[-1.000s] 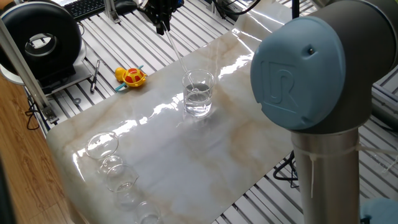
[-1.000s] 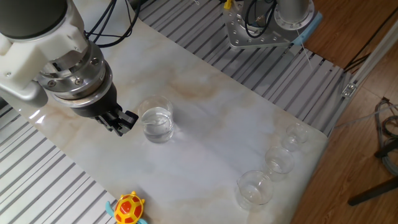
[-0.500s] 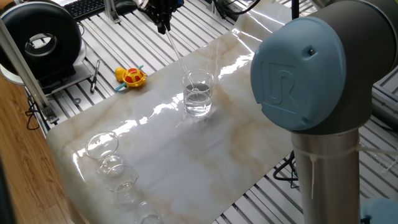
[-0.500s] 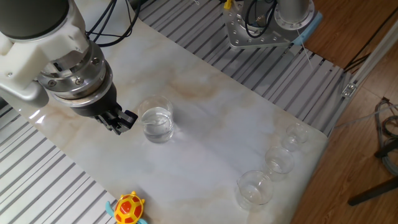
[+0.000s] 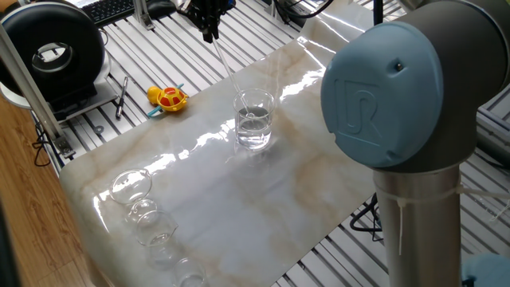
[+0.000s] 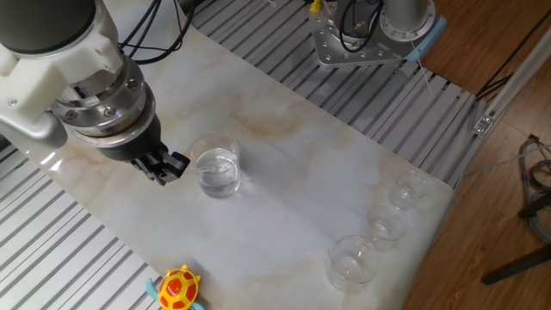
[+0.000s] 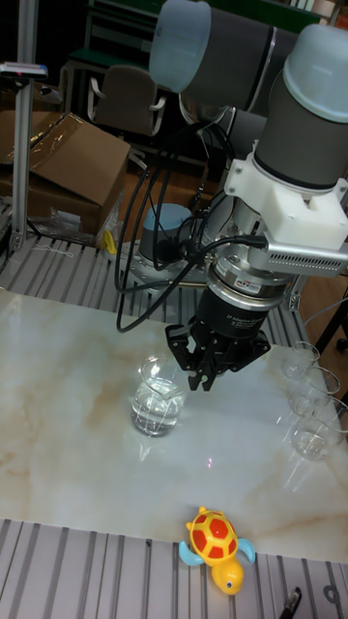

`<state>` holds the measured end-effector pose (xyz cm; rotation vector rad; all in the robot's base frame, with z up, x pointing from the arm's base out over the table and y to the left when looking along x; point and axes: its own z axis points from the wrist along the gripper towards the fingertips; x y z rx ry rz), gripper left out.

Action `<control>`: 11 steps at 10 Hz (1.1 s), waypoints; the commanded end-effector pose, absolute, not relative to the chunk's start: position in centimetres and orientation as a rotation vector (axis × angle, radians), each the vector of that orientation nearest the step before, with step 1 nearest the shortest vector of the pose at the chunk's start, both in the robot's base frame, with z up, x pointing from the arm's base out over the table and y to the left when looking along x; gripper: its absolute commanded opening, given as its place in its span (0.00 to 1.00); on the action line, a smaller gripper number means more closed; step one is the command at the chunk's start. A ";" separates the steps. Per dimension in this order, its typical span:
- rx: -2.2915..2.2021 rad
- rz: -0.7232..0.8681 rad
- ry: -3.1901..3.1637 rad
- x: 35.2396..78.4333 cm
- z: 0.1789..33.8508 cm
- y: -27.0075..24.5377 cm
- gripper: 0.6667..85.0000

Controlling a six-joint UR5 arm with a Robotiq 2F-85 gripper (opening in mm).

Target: Stir the beaker with a glass rod

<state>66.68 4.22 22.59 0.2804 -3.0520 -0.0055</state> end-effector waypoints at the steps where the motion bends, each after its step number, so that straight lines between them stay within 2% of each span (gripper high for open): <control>1: 0.280 -0.016 -3.054 66.7 22.7 4.3 0.24; 11: 0.275 -0.014 -3.054 66.6 22.8 4.3 0.23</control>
